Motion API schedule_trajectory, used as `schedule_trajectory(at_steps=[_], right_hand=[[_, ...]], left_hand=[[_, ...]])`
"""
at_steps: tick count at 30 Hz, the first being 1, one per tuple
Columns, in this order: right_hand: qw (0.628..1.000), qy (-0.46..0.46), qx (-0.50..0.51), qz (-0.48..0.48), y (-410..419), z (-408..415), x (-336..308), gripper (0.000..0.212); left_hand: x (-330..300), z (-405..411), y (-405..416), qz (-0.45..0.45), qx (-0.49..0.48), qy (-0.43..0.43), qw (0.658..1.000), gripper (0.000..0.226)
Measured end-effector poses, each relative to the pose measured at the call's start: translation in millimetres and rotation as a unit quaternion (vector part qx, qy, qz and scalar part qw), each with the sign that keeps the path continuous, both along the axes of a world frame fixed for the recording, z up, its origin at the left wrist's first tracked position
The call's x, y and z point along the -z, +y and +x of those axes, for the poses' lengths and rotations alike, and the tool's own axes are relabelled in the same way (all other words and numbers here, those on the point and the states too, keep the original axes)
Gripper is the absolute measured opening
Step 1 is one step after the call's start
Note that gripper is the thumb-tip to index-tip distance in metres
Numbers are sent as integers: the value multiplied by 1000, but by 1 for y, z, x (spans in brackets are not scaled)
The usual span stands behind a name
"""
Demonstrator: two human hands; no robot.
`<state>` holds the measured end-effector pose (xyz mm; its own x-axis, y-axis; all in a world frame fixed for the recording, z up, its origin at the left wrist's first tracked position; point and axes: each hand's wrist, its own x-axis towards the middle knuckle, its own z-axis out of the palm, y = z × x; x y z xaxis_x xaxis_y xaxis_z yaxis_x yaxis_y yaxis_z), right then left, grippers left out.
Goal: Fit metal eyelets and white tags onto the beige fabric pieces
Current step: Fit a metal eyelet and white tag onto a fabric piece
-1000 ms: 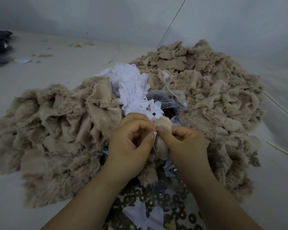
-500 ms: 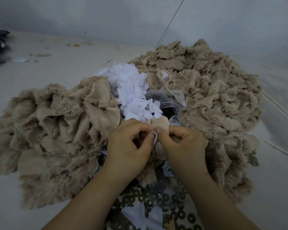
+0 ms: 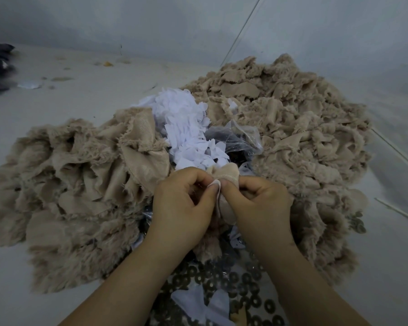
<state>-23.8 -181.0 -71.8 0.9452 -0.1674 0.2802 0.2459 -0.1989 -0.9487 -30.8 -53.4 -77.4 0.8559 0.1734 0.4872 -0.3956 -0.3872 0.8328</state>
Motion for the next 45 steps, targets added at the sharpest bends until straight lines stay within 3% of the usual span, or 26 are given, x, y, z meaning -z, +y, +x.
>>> schedule_trajectory(at_steps=[7,16,24,28,34,38,41,45], right_hand=[[999,21,-36,31,-3,1,-1,14],[992,13,-118,28,-5,-1,-4,35],[976,70,-176,109,-10,5,0,15],[982,50,-156,94,-9,5,1,16],[995,6,-90,34,-5,5,3,27],[998,-20,-50,-9,-1,2,3,33],[999,-20,-34,-37,-1,3,5,41],[998,2,-46,42,-1,1,4,22]], left_hand=[[-2,1,3,-128,36,91,987,15],[-4,-1,8,-127,44,105,985,12],[-9,2,16,-189,114,147,964,13],[-9,4,20,-208,140,176,952,19],[-5,4,16,-208,121,172,955,8],[0,3,6,-30,-1,89,996,17],[2,2,0,18,-28,59,998,16],[-2,3,1,-127,27,160,979,20]])
